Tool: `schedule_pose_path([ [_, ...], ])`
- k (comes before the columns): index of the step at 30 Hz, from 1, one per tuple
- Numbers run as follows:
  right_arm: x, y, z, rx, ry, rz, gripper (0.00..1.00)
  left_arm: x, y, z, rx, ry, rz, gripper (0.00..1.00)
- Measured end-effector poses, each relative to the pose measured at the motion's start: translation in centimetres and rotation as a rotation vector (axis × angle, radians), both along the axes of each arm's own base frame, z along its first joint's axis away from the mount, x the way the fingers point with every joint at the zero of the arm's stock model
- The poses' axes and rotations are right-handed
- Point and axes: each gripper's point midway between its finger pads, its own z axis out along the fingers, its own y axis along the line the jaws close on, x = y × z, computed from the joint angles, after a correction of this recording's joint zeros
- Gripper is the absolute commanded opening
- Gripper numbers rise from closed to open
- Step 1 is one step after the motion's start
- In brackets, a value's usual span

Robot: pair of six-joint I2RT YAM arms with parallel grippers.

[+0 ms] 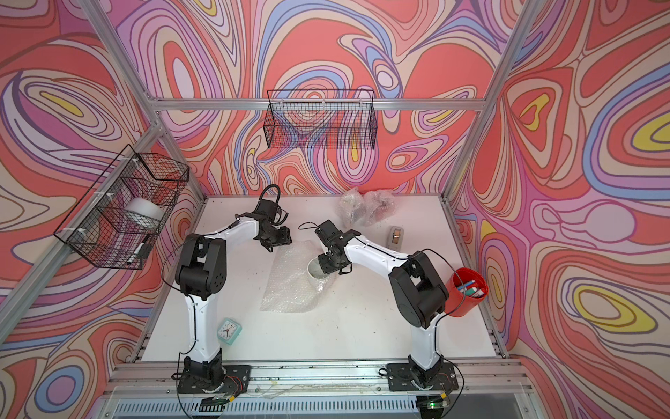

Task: Wrap mugs in bubble wrap
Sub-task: Wrap the mug in bubble wrap.

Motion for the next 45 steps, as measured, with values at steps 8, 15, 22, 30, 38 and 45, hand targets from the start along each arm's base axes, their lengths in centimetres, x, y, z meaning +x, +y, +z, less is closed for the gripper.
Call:
schedule_pose_path([
  [8, 0.0, 0.1, 0.0, 0.002, -0.003, 0.002, 0.29, 0.0, -0.6, -0.2, -0.026, 0.011, -0.021, 0.34],
  [15, 0.0, 0.2, 0.0, 0.002, -0.003, 0.004, 0.29, -1.2, -1.9, -0.5, -0.109, 0.042, -0.051, 0.09],
  [22, 0.0, 0.3, 0.1, 0.004, -0.006, 0.008, 0.29, -4.0, -3.0, 2.1, -0.230, 0.023, -0.062, 0.01],
  [30, 0.0, 0.4, 0.0, 0.009, -0.005, 0.007, 0.29, -6.6, -4.8, 9.7, -0.448, -0.153, -0.077, 0.01],
  [38, 0.0, 0.9, 0.1, 0.043, 0.007, -0.022, 0.33, -10.4, -8.9, 10.9, -0.591, -0.154, -0.126, 0.01],
  [45, 0.0, 1.9, 0.1, 0.117, 0.029, -0.068, 0.36, -13.8, -13.0, 11.1, -0.621, -0.129, -0.196, 0.01],
])
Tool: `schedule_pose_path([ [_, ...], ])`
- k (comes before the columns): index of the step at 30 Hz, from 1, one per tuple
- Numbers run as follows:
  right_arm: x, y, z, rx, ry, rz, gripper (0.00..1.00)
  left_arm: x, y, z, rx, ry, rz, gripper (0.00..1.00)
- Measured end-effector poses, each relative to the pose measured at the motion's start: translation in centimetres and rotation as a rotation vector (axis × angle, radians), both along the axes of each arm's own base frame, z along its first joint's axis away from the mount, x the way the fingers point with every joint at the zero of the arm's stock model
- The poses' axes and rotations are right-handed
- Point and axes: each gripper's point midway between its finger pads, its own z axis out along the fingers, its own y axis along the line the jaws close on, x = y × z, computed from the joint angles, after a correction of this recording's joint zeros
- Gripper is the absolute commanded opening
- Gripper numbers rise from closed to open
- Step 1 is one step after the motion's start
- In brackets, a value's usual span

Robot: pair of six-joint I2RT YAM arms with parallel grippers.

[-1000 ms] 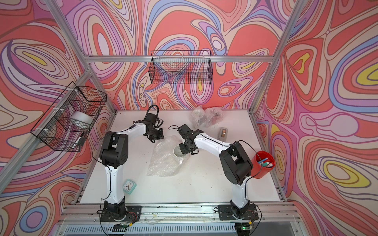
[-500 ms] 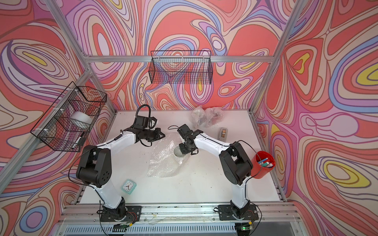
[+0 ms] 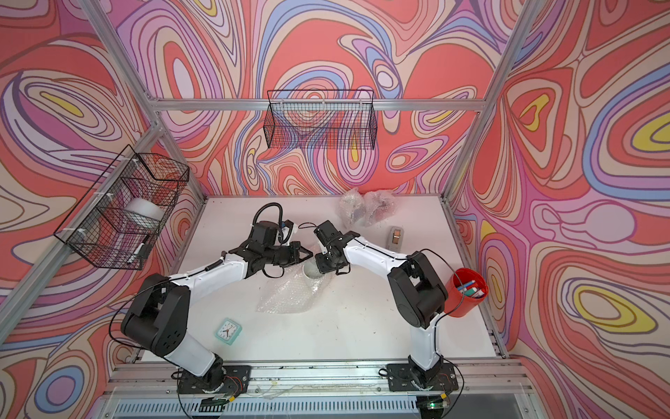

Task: Wrap mugs in bubble wrap
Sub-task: Wrap the mug in bubble wrap.

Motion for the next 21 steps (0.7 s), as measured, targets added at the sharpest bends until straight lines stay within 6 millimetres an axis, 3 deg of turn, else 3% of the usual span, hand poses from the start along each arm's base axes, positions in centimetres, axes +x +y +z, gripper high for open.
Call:
schedule_pose_path([
  [8, -0.6, 0.1, 0.4, 0.051, 0.009, -0.044, 0.43, -1.5, -0.5, -2.0, 0.069, 0.015, -0.004, 0.02],
  [12, -1.5, -0.4, 1.5, 0.073, 0.007, -0.053, 0.57, -2.1, -0.5, -2.7, 0.101, 0.018, -0.015, 0.01],
  [18, -1.9, -1.3, 7.1, 0.140, -0.097, -0.096, 0.71, -2.5, -0.4, -3.4, 0.121, 0.026, -0.022, 0.02],
  [21, -1.3, -1.6, 8.8, 0.167, -0.128, -0.144, 0.72, -2.6, -0.5, -3.6, 0.124, 0.027, -0.028, 0.04],
])
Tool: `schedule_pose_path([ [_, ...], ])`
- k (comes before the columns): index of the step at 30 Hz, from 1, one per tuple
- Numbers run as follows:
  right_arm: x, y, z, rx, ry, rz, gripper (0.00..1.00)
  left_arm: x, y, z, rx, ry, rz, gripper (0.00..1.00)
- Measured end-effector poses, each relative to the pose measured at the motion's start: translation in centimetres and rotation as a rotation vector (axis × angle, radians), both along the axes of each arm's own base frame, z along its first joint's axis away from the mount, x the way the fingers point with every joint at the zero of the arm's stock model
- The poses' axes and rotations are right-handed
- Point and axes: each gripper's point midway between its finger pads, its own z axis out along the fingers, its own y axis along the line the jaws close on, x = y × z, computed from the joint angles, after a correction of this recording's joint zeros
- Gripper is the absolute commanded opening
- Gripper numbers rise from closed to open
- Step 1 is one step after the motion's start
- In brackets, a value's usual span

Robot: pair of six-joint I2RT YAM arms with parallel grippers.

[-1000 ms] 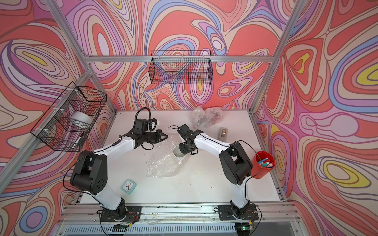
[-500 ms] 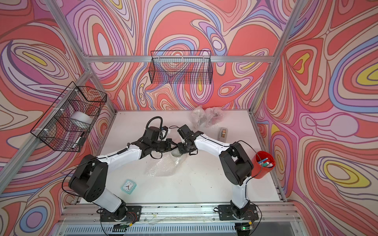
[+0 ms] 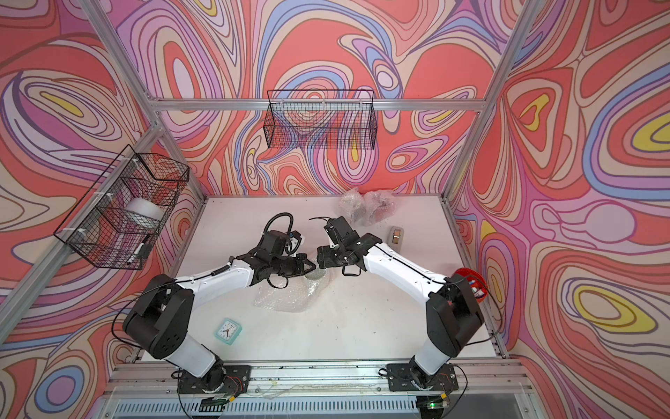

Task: Wrap mugs in bubble wrap
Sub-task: Wrap the mug in bubble wrap.

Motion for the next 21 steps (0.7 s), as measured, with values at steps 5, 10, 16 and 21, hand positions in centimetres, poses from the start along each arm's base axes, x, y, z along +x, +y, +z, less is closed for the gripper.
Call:
schedule_pose_path([
  [5, 1.5, 0.7, -1.0, 0.011, 0.035, -0.040, 0.71, -0.3, -0.3, -0.1, 0.003, -0.003, -0.015, 0.06],
  [10, 1.8, 1.2, -4.5, -0.030, 0.114, -0.046, 0.69, -0.5, -0.6, -0.1, 0.004, -0.004, -0.022, 0.12],
  [16, 1.6, 0.7, -6.6, -0.069, 0.161, -0.058, 0.68, -0.9, -0.9, -0.1, 0.001, 0.000, -0.035, 0.26],
  [21, 1.8, 0.6, -6.8, -0.067, 0.167, -0.060, 0.66, -1.7, -1.1, 0.6, -0.044, -0.008, -0.056, 0.30],
])
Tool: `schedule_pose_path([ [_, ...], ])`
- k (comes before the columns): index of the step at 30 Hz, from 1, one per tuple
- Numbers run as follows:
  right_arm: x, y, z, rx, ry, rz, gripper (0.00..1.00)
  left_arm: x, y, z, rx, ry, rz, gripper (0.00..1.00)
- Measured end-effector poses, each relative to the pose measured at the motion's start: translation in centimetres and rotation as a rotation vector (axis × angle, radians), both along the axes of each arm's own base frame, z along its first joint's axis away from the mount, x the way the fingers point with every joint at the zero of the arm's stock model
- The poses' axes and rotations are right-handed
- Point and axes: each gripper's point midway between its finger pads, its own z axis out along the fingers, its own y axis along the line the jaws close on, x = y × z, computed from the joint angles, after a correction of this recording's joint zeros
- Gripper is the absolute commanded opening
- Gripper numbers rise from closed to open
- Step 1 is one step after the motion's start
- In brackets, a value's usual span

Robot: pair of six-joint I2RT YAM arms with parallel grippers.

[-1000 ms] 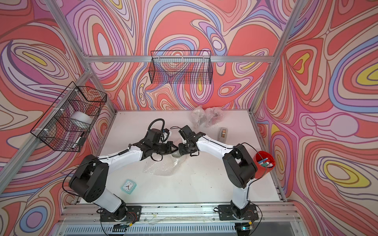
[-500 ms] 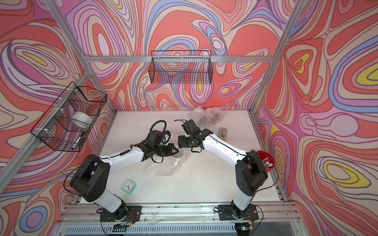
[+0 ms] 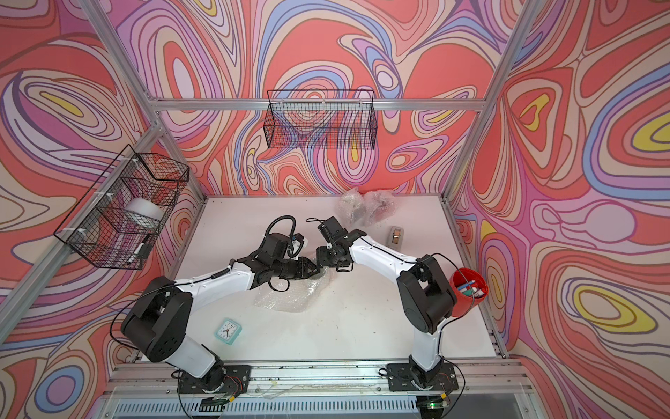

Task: Wrap mugs in bubble wrap
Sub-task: Wrap the mug in bubble wrap.

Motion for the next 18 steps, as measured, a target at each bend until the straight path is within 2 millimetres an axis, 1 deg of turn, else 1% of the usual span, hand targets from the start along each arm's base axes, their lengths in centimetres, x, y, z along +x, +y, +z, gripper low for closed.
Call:
schedule_pose_path([
  [2, 0.0, 0.1, -0.4, 0.001, 0.009, 0.003, 0.66, -0.6, -0.1, 0.2, -0.026, -0.003, -0.013, 0.30],
  [6, 0.0, 0.4, -0.8, 0.004, 0.022, 0.015, 0.65, -1.3, -0.3, 0.4, -0.074, 0.004, -0.030, 0.25],
  [10, -0.1, 0.6, -1.2, 0.001, 0.029, 0.033, 0.62, -2.0, -0.4, 0.8, -0.111, -0.001, -0.044, 0.24],
  [12, -0.1, 0.7, -1.4, -0.005, 0.028, 0.045, 0.61, -2.4, -0.4, 1.7, -0.128, -0.016, -0.060, 0.24],
  [15, -0.3, 0.9, -1.9, -0.017, 0.030, 0.067, 0.61, -3.3, -0.4, 4.4, -0.137, -0.081, -0.092, 0.25],
  [16, -0.4, 0.9, -2.1, -0.021, 0.031, 0.073, 0.61, -3.3, -0.3, 5.4, -0.130, -0.111, -0.094, 0.25],
  [18, -0.4, 0.9, -2.2, -0.025, 0.030, 0.082, 0.61, -2.6, 0.1, 7.5, -0.098, -0.181, -0.071, 0.25],
])
